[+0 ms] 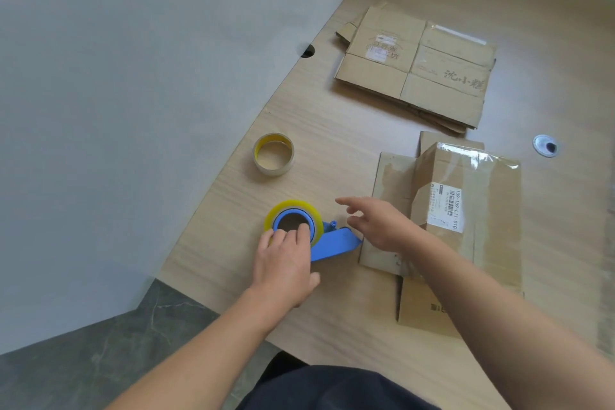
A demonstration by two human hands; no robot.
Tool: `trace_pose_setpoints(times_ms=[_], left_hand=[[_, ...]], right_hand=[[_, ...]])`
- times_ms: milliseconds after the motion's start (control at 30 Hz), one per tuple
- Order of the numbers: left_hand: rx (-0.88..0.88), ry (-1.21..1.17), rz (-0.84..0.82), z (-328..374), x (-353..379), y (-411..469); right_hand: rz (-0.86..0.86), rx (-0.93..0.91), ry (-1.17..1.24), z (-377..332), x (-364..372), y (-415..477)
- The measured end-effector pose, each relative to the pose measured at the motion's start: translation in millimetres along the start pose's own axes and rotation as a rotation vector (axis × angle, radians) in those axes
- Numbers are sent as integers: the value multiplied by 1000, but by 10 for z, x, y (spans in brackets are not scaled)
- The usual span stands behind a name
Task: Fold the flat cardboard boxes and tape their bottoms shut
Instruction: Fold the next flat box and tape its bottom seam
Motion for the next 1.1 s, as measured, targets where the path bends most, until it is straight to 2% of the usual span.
trace_pose_setpoints(times_ms=[167,433,533,700,867,1100], left_hand=[[47,-16,140,48,-43,-16],[36,-80,227,1,-148,26],[84,-8,300,46,-180,-6],[77,46,267,46,-157,28],[99,-29,260,5,-244,68],[204,-58,280,-35,-477,-20]], right_hand=[[-90,-65,-77,4,125,73],[-32,-236,-128,-215,166,185],[-4,-249,-138,-189,149,142],[52,-266,-143,-170,91,69],[52,-223,-143,-213,46,22],[145,-221,-24,-288,-108,-180]])
Point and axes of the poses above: each hand's wrist, its own y-axis towards the middle knuckle, its own x-axis out of the palm, z = x × y, the point moved 10 cm from there along y, towards the middle knuckle, and after that the axes turned 9 degrees about -x, right-handed, at the moved point
